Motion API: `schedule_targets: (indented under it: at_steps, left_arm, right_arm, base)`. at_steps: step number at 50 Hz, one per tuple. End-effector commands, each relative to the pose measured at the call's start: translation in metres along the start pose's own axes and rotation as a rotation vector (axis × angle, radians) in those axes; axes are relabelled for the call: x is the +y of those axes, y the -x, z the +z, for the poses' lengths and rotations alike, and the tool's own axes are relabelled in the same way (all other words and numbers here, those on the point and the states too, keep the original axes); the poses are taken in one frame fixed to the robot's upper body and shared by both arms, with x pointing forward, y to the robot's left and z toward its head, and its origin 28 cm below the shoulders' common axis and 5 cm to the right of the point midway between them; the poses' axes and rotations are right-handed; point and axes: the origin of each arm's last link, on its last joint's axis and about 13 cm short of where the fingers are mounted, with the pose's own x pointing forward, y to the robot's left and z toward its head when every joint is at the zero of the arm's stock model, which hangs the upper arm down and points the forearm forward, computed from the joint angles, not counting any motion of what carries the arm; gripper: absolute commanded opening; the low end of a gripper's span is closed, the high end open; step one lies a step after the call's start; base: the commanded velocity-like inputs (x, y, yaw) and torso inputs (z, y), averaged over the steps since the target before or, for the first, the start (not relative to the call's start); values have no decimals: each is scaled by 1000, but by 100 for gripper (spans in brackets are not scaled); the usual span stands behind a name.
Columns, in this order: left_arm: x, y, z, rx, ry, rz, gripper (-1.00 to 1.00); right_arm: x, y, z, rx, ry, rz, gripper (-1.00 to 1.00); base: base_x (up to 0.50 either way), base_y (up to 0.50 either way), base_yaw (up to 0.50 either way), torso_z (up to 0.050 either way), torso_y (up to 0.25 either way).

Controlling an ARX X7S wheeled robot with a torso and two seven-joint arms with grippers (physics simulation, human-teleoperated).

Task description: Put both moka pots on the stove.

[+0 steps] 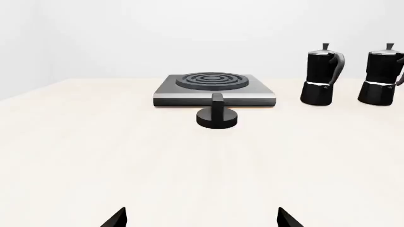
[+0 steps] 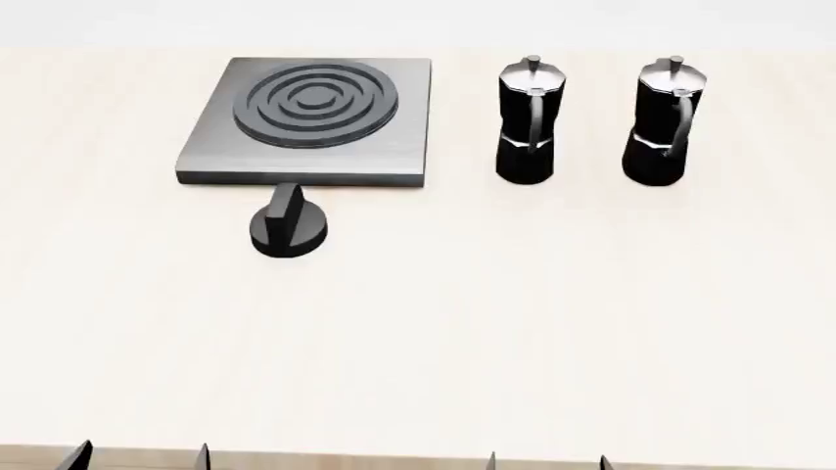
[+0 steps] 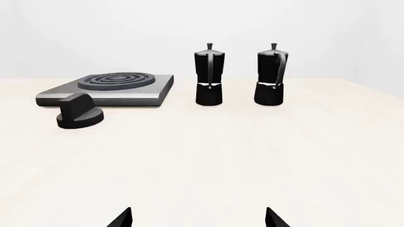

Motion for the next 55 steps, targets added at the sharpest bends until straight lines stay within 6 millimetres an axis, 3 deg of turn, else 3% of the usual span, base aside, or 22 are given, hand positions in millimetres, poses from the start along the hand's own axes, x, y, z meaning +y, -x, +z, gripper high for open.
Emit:
schedule_targets:
  at_steps: [1, 9, 21, 42, 49, 55]
  left_arm:
    - [0, 0, 0, 0, 0, 0, 100]
    - [-2, 1, 0, -2, -20, -13, 100]
    - [-2, 6, 14, -41, -12, -22, 100]
    - [4, 42, 91, -272, 38, -28, 100]
    - [4, 54, 108, -332, 52, -33, 100]
    - [3, 56, 110, -339, 50, -42, 100]
  right_arm:
    - [0, 0, 0, 0, 0, 0, 100]
    - [2, 0, -1, 15, 16, 22, 100]
    - [4, 7, 20, -40, 8, 29, 100]
    - [8, 47, 99, -283, 17, 60, 100]
    - [8, 56, 110, -334, 13, 63, 100]
    - [10, 58, 113, -358, 5, 74, 100]
  base:
    - [0, 0, 0, 0, 0]
    - [0, 0, 0, 0, 0]
    - [0, 0, 0, 0, 0]
    - [0, 0, 0, 0, 0]
    - [0, 0, 0, 0, 0]
    - [0, 0, 0, 0, 0]
